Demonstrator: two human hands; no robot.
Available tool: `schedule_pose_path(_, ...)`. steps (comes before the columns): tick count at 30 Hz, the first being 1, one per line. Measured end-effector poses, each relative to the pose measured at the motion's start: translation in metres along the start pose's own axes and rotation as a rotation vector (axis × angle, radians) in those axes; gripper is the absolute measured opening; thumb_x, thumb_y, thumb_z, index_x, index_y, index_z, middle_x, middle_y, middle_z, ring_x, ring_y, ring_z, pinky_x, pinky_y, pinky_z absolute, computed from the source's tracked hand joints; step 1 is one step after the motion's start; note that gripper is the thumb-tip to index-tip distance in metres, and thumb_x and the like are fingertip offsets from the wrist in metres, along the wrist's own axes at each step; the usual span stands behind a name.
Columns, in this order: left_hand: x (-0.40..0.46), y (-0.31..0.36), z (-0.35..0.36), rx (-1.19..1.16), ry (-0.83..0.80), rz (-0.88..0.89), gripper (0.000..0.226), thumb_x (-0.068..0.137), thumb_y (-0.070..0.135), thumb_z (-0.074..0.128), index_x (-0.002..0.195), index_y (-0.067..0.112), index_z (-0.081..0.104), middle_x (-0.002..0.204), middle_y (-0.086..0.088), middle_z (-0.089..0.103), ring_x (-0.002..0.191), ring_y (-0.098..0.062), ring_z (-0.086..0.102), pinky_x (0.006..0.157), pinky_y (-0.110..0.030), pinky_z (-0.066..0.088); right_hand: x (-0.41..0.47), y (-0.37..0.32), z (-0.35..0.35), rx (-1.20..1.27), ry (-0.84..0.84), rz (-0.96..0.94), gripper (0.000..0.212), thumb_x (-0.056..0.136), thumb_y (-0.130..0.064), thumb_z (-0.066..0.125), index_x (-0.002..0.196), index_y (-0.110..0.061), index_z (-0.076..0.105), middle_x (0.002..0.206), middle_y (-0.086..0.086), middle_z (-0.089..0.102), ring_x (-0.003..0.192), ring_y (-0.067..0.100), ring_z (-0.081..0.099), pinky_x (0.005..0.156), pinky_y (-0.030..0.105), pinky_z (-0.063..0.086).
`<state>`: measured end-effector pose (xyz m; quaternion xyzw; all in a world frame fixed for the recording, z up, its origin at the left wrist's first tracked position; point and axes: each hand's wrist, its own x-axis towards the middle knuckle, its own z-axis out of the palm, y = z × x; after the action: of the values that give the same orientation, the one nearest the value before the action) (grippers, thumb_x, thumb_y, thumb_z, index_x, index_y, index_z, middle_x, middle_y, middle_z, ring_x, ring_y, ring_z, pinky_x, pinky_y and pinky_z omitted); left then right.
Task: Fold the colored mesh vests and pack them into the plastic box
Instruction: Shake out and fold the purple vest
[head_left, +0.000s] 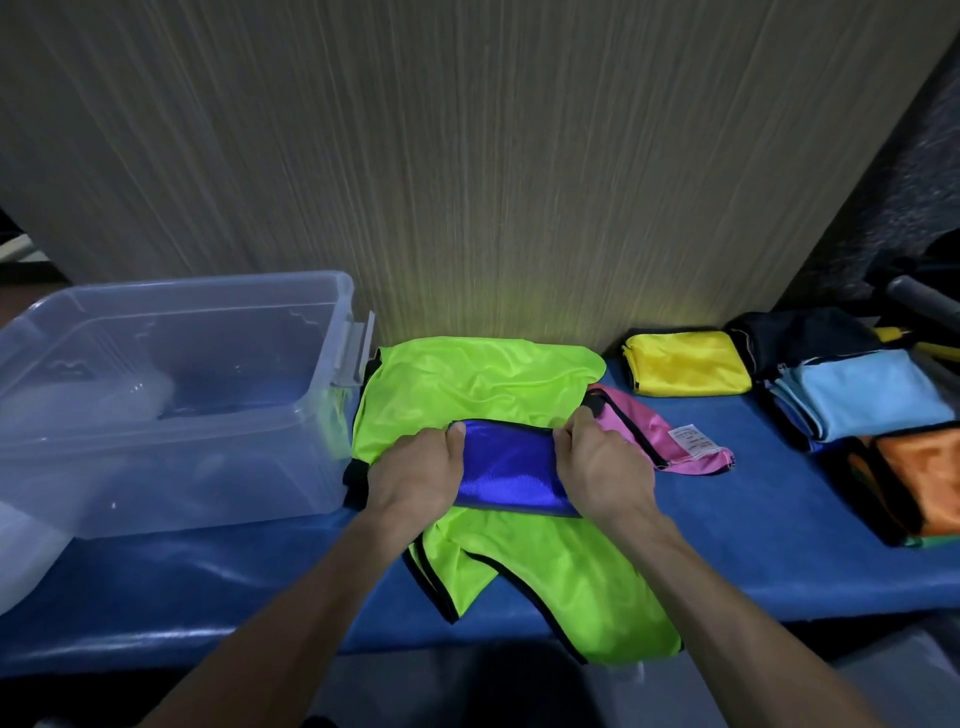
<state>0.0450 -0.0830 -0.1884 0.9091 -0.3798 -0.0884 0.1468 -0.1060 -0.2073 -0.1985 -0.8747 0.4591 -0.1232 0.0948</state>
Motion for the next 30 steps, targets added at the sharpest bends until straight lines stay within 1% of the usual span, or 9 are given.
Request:
schedule_pose_path(3,-0.006,0.007,-0.008,0.286,0.177,0.083,0.038,0.109,0.041,0.026,0.108,0.016,0.055,0.1,-0.005,0.065,0.081,-0.024,0.053,0.067,-0.036,0.04,0.001,0.0,0.0,-0.01,-0.004,0.008,0.034,0.108,-0.044,0.031,0.111,-0.015,0.049,0.091,0.011,0.071,0.085,0.033,0.07,0.066,0.038,0.051)
schedule_pose_path(5,-0.009,0.009,-0.007,0.346,0.367,0.303,0.031,0.106,0.034,0.038,0.124,0.016,0.056,0.113,-0.004,0.063,0.096,-0.025,0.058,0.069,-0.039,0.049,0.003,0.002,-0.001,0.016,-0.02,0.008,0.033,0.108,-0.044,0.032,0.11,-0.016,0.049,0.093,0.013,0.071,0.087,0.034,0.069,0.068,0.039,0.051)
schedule_pose_path(8,-0.01,0.007,0.005,0.303,0.232,0.65,0.051,0.108,0.042,0.024,0.15,0.025,0.045,0.152,-0.002,0.047,0.135,-0.026,0.045,0.107,-0.044,0.044,0.004,0.003,-0.004,0.053,-0.049,0.008,0.032,0.108,-0.045,0.034,0.108,-0.017,0.049,0.097,0.014,0.071,0.09,0.036,0.068,0.069,0.04,0.049)
schedule_pose_path(10,-0.012,0.004,0.011,0.309,0.044,0.63,0.063,0.104,0.053,0.001,0.161,0.033,0.018,0.167,0.005,0.022,0.153,-0.02,0.02,0.125,-0.044,0.019,0.003,0.001,-0.008,0.023,-0.037,0.001,0.034,0.107,-0.046,0.035,0.109,-0.017,0.051,0.099,0.014,0.071,0.092,0.036,0.068,0.07,0.04,0.048)
schedule_pose_path(12,-0.008,-0.005,0.019,0.257,-0.009,0.576,0.069,0.097,0.059,-0.01,0.162,0.037,0.002,0.17,0.01,0.009,0.156,-0.016,0.005,0.128,-0.042,0.006,0.002,-0.002,-0.013,-0.004,-0.025,0.005,0.038,0.106,-0.048,0.036,0.112,-0.015,0.054,0.103,0.014,0.071,0.095,0.036,0.068,0.072,0.04,0.047)
schedule_pose_path(18,-0.004,-0.013,0.027,0.101,-0.02,0.579,0.064,0.101,0.062,-0.002,0.161,0.04,0.001,0.169,0.015,0.007,0.155,-0.008,0.0,0.127,-0.04,0.01,0.004,-0.004,-0.025,0.126,-0.105,0.157,0.048,0.102,-0.055,0.044,0.11,-0.011,0.06,0.112,0.012,0.069,0.105,0.033,0.065,0.076,0.038,0.044)
schedule_pose_path(21,-0.003,-0.015,0.03,0.06,0.0,0.587,0.06,0.105,0.059,0.004,0.162,0.039,0.003,0.169,0.015,0.009,0.154,-0.007,0.001,0.128,-0.038,0.01,0.009,-0.004,-0.024,0.29,-0.144,0.229,0.045,0.097,-0.055,0.052,0.107,-0.013,0.065,0.109,0.01,0.07,0.098,0.03,0.062,0.08,0.037,0.047)
schedule_pose_path(26,-0.003,-0.018,0.032,0.001,-0.001,0.588,0.059,0.108,0.054,0.01,0.162,0.034,-0.003,0.168,0.019,0.005,0.153,-0.001,-0.004,0.128,-0.036,0.007,0.008,-0.011,-0.021,0.306,-0.056,0.251,0.043,0.097,-0.054,0.051,0.113,-0.018,0.068,0.112,0.009,0.07,0.105,0.033,0.063,0.076,0.035,0.039)
schedule_pose_path(30,-0.004,-0.02,0.033,-0.003,0.014,0.599,0.059,0.109,0.051,0.012,0.162,0.031,-0.004,0.169,0.017,0.005,0.153,-0.002,-0.005,0.128,-0.035,0.007,0.005,-0.018,-0.021,0.188,0.078,0.134,0.041,0.098,-0.051,0.047,0.102,-0.017,0.07,0.098,0.009,0.073,0.097,0.033,0.065,0.076,0.038,0.049)
